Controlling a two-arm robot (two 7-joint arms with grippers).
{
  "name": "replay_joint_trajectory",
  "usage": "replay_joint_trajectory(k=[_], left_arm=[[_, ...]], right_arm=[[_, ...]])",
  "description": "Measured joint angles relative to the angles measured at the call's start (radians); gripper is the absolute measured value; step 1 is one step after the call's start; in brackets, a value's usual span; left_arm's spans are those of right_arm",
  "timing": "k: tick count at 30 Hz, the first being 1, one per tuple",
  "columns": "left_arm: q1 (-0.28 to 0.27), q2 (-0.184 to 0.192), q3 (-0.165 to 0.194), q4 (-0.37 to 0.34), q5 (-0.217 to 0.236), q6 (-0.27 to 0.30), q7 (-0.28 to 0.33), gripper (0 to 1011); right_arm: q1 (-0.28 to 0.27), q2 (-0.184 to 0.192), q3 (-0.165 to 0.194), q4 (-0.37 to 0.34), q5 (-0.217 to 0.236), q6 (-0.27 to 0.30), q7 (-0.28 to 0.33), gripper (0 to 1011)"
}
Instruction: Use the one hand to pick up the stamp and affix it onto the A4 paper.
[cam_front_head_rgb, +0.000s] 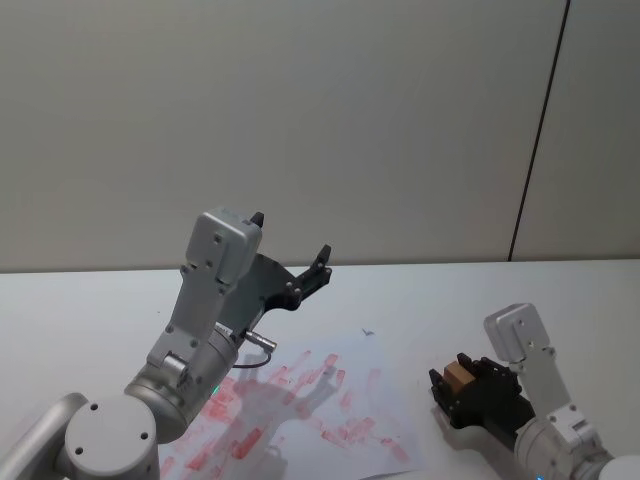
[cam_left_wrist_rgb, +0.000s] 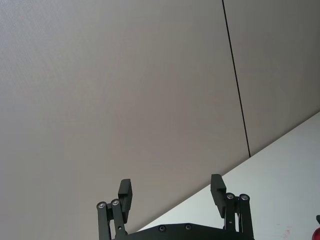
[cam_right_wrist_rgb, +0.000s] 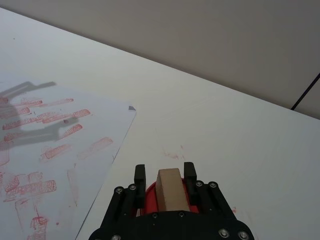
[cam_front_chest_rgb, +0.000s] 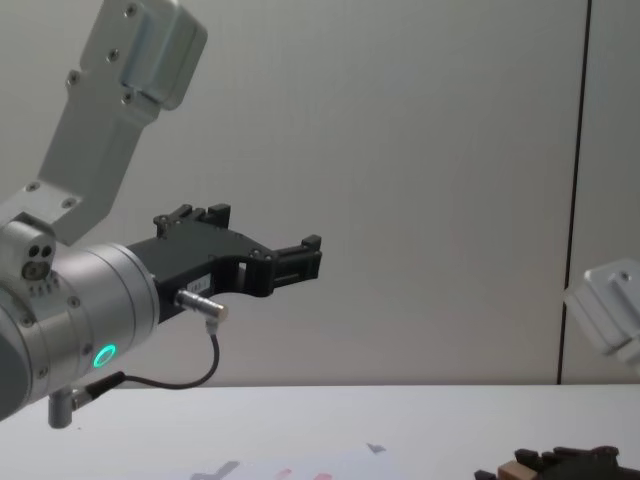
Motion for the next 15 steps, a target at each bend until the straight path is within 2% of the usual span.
replay_joint_trajectory(k=[9, 15], left_arm=[[0.0, 0.0, 0.0, 0.0, 0.0, 0.0, 0.0, 1001], [0.0, 0.0, 0.0, 0.0, 0.0, 0.0, 0.0, 1001]], right_arm=[[0.002, -0.001, -0.001, 0.003, -0.002, 0.0, 0.001, 229], [0.002, -0.002, -0.001, 0.004, -0.003, -0.001, 0.002, 218]])
